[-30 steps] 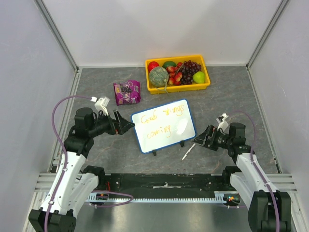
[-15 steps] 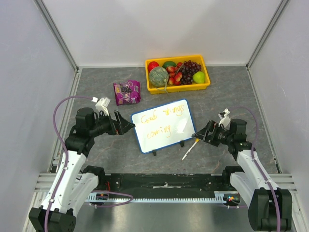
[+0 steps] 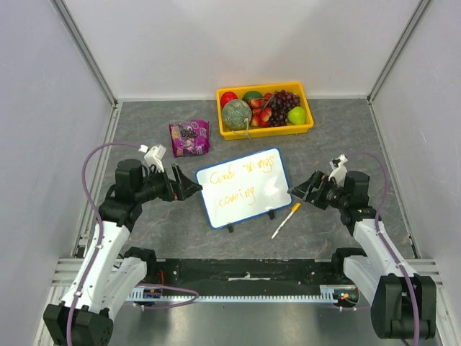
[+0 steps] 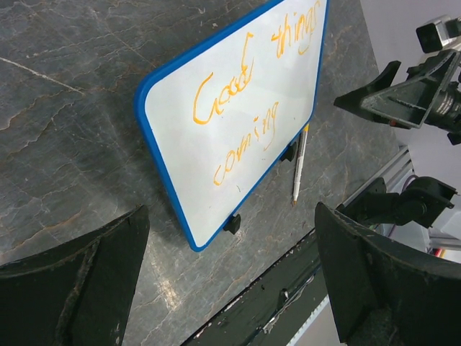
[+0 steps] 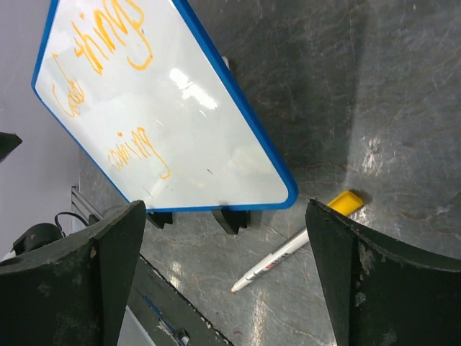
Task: Write a sentence on the whiteboard
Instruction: Reset both arms
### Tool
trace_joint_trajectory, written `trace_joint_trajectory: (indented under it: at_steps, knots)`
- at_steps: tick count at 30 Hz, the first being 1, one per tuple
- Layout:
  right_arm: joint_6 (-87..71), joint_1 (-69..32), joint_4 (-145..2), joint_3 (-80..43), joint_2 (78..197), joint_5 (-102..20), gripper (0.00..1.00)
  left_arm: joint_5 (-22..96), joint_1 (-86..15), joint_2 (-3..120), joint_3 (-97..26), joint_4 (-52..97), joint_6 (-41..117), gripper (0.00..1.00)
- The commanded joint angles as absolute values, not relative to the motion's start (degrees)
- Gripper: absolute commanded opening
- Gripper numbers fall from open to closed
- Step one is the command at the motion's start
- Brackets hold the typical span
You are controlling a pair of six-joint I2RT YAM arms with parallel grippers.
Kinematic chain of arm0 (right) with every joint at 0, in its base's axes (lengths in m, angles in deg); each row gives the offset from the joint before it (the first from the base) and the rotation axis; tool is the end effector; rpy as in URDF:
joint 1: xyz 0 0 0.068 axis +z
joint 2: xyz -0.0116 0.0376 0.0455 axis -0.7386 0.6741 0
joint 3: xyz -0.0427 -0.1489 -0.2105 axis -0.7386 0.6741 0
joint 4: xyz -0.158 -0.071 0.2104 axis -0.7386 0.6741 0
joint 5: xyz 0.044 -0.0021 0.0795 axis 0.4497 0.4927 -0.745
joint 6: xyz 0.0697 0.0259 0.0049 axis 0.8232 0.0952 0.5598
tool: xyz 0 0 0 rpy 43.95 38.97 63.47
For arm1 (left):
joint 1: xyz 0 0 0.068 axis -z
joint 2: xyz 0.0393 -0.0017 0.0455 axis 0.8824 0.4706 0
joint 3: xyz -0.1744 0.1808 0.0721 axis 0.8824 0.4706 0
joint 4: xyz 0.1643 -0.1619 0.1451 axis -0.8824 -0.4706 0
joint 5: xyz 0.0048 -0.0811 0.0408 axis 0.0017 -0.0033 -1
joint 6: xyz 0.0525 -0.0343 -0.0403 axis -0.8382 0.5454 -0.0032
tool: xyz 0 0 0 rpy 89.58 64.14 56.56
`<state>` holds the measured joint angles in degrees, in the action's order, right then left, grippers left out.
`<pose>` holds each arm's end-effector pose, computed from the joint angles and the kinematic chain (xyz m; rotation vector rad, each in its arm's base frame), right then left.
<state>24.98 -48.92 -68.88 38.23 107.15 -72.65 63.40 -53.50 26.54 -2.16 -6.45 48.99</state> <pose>0.2114 0.0352 0.1559 0.3787 2.2029 1.1269 0.1971 -0.0652 0.2633 0.1029 2.1433 -0.9587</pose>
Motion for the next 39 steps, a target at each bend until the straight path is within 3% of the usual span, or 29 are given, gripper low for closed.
trace_joint_trajectory:
  at_steps: [1,8,15,33,39]
  knots:
    - [25.2,-48.2,-73.1,32.9,108.5,-71.0,0.98,63.7,-53.5,26.9,-2.2,-5.2,48.6,0.98]
    - [21.9,-38.8,-68.2,25.6,109.1,-60.5,0.98,63.1,-53.6,28.3,-2.3,-5.5,49.2,0.97]
    - [15.6,-26.0,-58.9,16.7,112.1,-41.6,0.98,62.3,-53.5,29.3,-2.5,-5.9,49.3,0.96]
    - [9.7,-5.1,-47.6,5.9,118.2,-5.7,0.98,59.3,-53.4,30.3,-2.8,-6.6,50.6,0.96]
    - [10.4,-2.0,-47.6,5.2,116.2,-3.4,0.98,56.6,-53.5,30.1,-3.1,-7.6,50.9,0.96]
